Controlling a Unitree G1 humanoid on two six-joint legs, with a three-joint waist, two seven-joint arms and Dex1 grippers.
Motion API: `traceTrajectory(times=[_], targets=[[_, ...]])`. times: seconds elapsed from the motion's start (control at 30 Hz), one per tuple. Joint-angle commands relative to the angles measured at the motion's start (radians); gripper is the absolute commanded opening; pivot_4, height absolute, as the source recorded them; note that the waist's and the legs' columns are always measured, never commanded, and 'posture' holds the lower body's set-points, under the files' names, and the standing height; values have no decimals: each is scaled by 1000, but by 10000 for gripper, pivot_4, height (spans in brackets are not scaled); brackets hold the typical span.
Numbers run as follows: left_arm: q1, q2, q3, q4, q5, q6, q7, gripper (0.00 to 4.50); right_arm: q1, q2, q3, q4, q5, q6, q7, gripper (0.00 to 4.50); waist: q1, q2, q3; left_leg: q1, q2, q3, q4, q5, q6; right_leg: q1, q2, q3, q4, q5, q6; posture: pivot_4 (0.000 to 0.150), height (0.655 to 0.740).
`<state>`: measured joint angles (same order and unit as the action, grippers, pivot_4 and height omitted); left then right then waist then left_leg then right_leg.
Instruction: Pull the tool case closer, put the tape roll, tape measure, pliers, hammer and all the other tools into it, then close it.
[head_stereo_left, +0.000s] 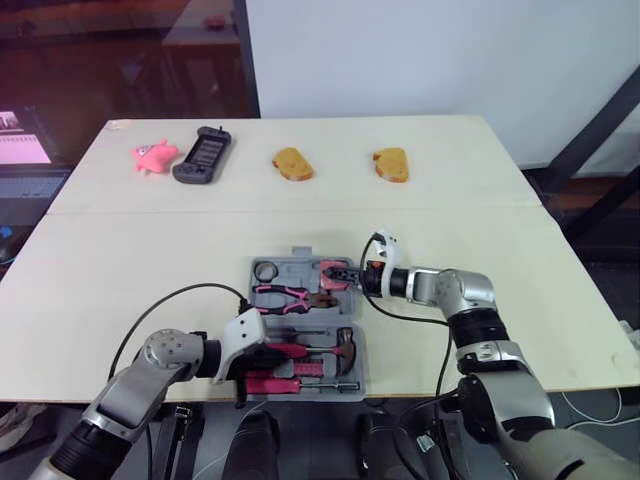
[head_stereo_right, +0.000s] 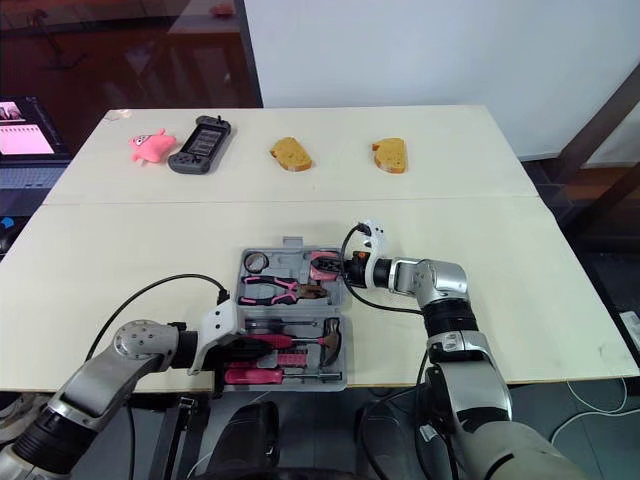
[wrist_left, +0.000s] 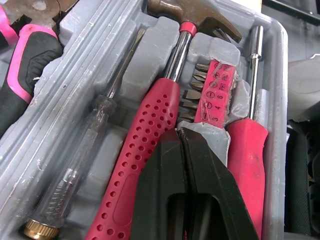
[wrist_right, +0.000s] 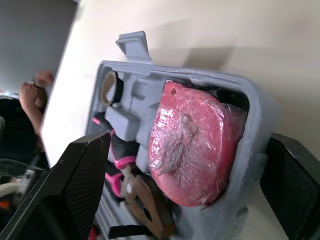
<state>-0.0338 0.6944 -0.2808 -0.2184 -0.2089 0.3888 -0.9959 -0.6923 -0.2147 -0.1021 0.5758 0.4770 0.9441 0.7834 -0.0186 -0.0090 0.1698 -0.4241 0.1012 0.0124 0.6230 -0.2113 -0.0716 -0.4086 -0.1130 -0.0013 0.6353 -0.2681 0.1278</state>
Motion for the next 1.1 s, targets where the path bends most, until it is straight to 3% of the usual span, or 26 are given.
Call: traceTrajectory(times=[0.03,0.27,0.6,0.9,1.1], targets=[[48,8,-28,37,28,42,15,0,-11,22,-21,-61,85,5,98,44727,0,0,0,0,0,0,0,0,0,0,0,0,0,1,1,1500,7207],[67,-63,73,16,-61,60,62,0,29,-12,-23,-210,169,75,177,44727,6,2,0,0,0,0,-1,0,0,0,0,0,0,1,2,1500,7207],[104,-65,233,-43,-194,92,69,0,77,-54,-18,-358,245,117,222,44727,5,2,1,-1,0,0,-1,0,0,-2,0,0,0,0,0,1500,7207],[234,62,591,-34,-410,98,-87,0,123,-136,36,-494,297,150,300,44727,4,1,1,-2,0,0,-2,0,0,-3,0,0,0,-1,-2,1500,7207],[265,190,740,91,-404,34,-212,0,239,-240,55,-731,394,210,345,44727,9,2,2,-2,0,0,-2,0,0,-3,0,0,-2,-1,-2,1500,7207]])
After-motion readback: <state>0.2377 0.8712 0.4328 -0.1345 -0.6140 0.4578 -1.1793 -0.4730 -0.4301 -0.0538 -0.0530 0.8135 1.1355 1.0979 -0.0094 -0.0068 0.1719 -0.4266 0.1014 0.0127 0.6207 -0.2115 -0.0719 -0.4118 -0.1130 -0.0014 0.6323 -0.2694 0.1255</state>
